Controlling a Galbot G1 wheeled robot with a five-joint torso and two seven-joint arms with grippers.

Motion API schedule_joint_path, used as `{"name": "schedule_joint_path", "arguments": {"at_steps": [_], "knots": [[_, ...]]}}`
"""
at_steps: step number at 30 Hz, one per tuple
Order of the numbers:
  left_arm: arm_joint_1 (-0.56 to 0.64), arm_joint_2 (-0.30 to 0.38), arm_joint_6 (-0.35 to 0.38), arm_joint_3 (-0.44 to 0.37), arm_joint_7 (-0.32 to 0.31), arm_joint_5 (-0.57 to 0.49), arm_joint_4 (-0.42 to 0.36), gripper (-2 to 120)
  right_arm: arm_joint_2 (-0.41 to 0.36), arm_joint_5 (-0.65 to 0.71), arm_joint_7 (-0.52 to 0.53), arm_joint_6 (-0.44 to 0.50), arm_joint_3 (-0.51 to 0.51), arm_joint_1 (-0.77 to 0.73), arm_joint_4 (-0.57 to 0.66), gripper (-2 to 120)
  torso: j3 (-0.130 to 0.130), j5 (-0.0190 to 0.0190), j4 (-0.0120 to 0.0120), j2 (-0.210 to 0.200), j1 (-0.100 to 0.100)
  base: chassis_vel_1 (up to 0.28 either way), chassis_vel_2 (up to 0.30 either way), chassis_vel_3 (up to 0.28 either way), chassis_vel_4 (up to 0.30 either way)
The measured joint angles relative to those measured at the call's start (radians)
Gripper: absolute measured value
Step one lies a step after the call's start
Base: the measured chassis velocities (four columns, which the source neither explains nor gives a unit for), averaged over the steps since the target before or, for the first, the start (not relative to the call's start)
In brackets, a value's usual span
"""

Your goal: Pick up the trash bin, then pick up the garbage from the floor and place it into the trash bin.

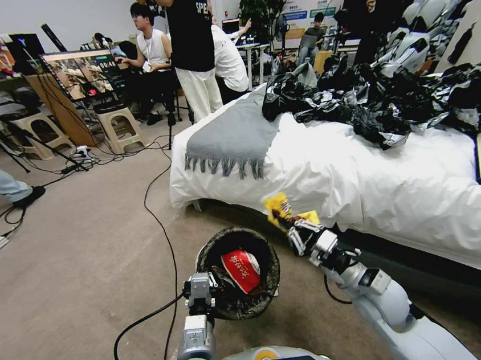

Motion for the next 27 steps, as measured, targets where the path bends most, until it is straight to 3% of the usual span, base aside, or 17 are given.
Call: {"name": "schedule_joint_path", "arguments": {"at_steps": [10,27], "knots": [[-0.001,-0.001,0.001,0.001,0.003,0.005,0.000,0,-0.003,-0.082,0.027,-0.012,-0.154,0.047,-0.137,0,0.000,0.0001,0.0002,0.000,0.000,0.000,0.000,0.000,0.000],[-0.003,-0.005,0.003,0.007,0.007,0.011,0.002,0,0.084,-0.122,0.086,-0.025,-0.237,0.150,-0.370,0,0.000,0.0001,0.0001,0.000,0.000,0.000,0.000,0.000,0.000]]}}
